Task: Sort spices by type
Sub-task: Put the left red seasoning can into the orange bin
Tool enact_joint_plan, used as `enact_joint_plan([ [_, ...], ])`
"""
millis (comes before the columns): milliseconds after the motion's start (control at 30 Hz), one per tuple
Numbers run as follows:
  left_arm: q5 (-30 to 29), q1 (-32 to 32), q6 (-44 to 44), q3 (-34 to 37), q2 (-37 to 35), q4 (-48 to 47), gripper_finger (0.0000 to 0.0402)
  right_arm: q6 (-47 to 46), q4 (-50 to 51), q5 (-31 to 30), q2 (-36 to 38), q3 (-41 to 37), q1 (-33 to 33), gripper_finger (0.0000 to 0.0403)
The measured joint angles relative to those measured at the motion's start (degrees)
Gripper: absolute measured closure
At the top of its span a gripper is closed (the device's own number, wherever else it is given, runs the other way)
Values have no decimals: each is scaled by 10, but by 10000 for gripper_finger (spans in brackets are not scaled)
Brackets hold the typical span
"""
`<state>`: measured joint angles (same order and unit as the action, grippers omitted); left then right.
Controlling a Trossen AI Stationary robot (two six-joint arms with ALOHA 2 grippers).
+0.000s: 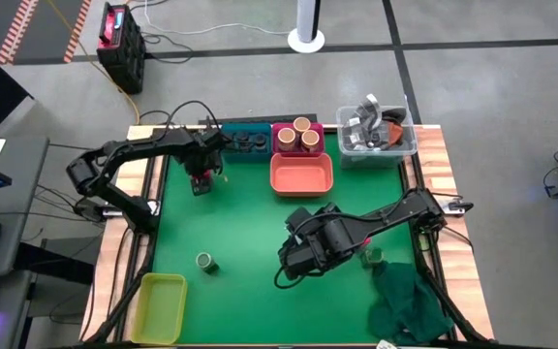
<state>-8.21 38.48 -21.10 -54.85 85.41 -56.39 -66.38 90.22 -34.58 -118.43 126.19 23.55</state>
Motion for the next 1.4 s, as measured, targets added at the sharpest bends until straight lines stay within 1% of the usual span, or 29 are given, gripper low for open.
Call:
enact_joint_plan([
  [133,25,-1,9,0,-8,-20,199,7,-3,4,11,0,0,33],
  [233,31,-5,20,-5,-33,-33,199,25,-1,3,23,0,0,42],
  [433,51,-29,56,-40,-119,-36,189,69,-2,-24,29,0,-8,63],
  [533,59,-54,83,-52,-157,-49,189,99,-1,-28,31,-15,-28,70],
  [600,80,-72,110,-58,-182,-66,191,124,-8,-26,30,-31,-44,73],
  [733,126,-120,186,-63,-233,-84,192,198,-68,18,32,-67,-81,74],
  [867,144,-170,261,-64,-263,-60,192,272,-153,64,34,-93,-117,74],
  [1033,174,-216,325,-64,-252,-20,192,311,-203,93,34,-97,-152,74],
  [1133,191,-229,343,-71,-228,10,192,319,-197,94,34,-97,-164,74],
  [1300,197,-231,319,-128,-173,15,192,330,-166,95,39,-97,-174,74],
  [1400,196,-230,300,-172,-138,11,192,336,-128,94,51,-98,-179,74],
])
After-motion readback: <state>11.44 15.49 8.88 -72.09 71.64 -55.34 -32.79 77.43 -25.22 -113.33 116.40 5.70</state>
